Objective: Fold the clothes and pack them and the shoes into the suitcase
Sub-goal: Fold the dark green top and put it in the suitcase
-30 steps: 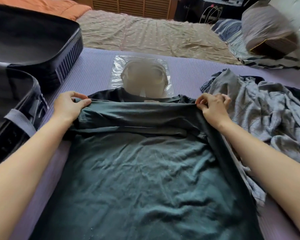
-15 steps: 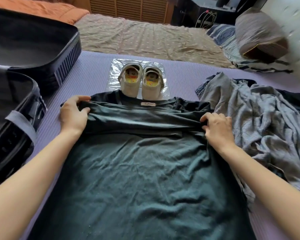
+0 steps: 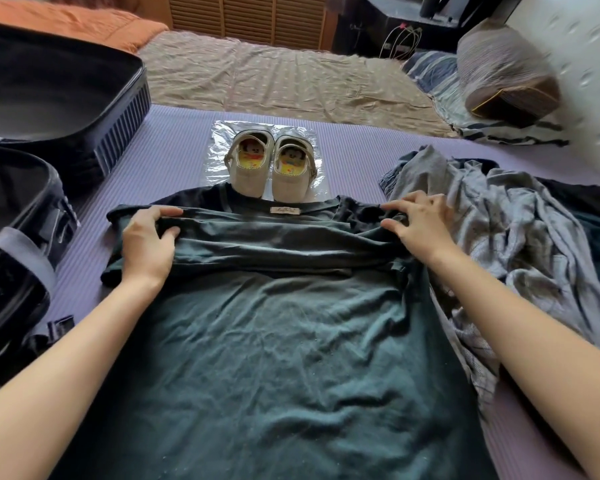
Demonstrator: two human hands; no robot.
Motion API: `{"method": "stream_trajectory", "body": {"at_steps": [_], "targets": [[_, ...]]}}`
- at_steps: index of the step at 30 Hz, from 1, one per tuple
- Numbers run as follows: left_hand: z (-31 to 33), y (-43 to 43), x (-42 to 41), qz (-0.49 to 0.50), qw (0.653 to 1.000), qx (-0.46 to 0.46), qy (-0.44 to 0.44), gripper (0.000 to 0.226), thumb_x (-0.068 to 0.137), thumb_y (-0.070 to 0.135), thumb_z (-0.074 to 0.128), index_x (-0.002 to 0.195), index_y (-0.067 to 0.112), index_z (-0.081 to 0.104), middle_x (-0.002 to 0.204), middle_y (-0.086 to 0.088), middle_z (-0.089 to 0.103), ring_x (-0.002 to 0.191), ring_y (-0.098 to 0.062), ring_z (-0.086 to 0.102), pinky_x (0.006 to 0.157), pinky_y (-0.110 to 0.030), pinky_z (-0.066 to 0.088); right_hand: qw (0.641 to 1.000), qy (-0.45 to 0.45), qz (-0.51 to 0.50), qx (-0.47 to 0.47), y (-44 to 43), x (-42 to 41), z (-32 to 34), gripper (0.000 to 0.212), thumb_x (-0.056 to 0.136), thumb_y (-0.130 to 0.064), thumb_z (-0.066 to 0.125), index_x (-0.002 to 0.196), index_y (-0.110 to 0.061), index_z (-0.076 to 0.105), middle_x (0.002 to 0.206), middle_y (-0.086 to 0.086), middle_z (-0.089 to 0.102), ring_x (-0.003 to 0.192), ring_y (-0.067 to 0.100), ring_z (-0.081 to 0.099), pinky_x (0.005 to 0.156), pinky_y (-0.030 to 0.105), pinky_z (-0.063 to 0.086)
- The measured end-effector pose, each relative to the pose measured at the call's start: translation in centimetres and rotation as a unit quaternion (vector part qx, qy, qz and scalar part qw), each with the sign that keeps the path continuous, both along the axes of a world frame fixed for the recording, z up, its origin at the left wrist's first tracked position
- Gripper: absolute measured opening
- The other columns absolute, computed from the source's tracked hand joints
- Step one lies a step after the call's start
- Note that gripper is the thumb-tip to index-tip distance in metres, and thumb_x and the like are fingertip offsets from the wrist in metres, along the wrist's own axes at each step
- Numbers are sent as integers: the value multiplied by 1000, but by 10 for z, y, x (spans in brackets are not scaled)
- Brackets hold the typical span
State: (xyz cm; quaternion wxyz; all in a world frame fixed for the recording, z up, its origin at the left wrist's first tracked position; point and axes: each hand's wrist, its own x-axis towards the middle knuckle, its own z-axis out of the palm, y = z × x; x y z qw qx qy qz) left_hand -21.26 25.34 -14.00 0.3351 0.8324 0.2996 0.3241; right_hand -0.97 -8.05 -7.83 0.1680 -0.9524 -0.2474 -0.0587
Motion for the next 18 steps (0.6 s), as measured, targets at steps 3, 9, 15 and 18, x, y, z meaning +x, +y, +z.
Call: {"method": "stream_trajectory", "body": {"at_steps": [3, 9, 15, 18], "targets": [[2, -4, -2, 4, 1000, -7, -23, 29, 81, -2, 62, 105, 14, 67, 104, -7, 67, 94, -24, 61, 89, -28, 43, 995, -17, 5, -103, 8, 12, -1, 10, 89, -30, 63, 90, -24, 71, 109, -2, 51, 116, 27, 29, 96, 34, 14], [6, -10, 3, -28, 998, 48, -17, 26, 81, -4, 63, 103, 9, 67, 105, -12, 64, 98, -26, 59, 92, -30, 43, 970, -166, -97, -147, -2, 26, 9, 16, 95, -20, 51, 96, -12, 65, 107, 10, 63, 111, 31, 38, 90, 38, 17], [11, -12, 15, 2, 999, -45, 17, 50, 83, 26, 70, 124, 5, 50, 118, -16, 55, 101, -27, 56, 97, -38, 44, 986, -156, -23, -48, 4, -4, -3, 30, 90, -29, 61, 116, -15, 62, 118, 10, 52, 112, 32, 37, 96, 37, 24], [11, -11, 11, 3, 993, -111, 49, 64, 78, 20, 76, 130, 4, 43, 122, -16, 56, 110, -30, 57, 97, -35, 42, 974, -203, 83, -58, -6, -30, -13, 24, 77, -35, 74, 92, -17, 69, 93, 4, 60, 96, 29, 47, 85, 34, 23]]}}
